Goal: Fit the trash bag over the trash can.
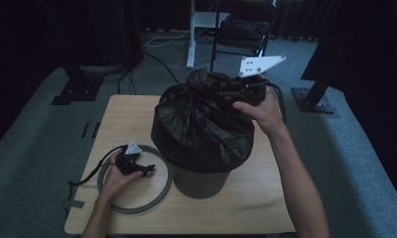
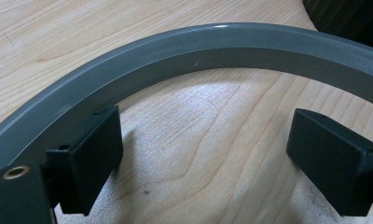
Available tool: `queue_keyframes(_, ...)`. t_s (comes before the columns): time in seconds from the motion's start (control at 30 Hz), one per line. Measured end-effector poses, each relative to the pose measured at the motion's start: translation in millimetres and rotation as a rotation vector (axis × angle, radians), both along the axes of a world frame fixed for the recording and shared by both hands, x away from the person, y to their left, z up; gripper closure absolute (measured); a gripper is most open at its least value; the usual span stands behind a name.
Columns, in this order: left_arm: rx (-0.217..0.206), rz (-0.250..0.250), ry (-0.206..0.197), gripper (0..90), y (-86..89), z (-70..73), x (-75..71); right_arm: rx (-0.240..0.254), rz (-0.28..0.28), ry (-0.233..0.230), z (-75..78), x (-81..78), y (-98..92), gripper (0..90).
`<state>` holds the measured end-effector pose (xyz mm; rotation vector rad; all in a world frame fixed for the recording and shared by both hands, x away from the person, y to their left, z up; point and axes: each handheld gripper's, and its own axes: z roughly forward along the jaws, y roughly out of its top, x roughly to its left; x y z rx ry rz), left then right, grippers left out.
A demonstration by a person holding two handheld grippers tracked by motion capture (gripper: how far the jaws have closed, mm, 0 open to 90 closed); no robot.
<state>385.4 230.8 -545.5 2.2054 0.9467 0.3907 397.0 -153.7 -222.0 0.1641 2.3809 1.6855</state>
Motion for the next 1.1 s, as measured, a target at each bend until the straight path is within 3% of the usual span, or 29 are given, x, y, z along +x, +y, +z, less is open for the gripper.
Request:
queue_keyframes(0.43, -0.001, 0.001, -0.001, 10.8, 0.0, -0.1, 0.0, -0.032, 0.023, 0.017, -8.9, 0.2, 15.1, 81.6)
queue_keyframes(0.6, 0.000, 0.001, -0.001, 10.8, 0.0, -0.1, 0.1, -0.078, 0.009, 0.000, -11.8, -0.6, 16.0, 78.3)
queue_keyframes(0.73, 0.000, 0.001, -0.002, 10.8, 0.0, -0.1, 0.0, -0.088, 0.024, -0.009, -11.7, -2.9, 13.6, 63.7)
queue_keyframes(0.77, 0.000, 0.001, -0.002, 10.8, -0.1, -0.2, 0.0, -0.088, 0.024, -0.009, -11.7, -2.9, 13.6, 63.7)
queue_keyframes(0.83, 0.000, 0.001, -0.002, 10.8, -0.1, -0.2, 0.0, -0.080, 0.026, -0.015, -12.2, -3.7, 11.6, 53.8)
queue_keyframes(1.1, 0.000, 0.001, -0.002, 10.8, -0.1, -0.2, -0.1, -0.044, 0.036, -0.025, -11.3, -4.2, 4.9, 36.2)
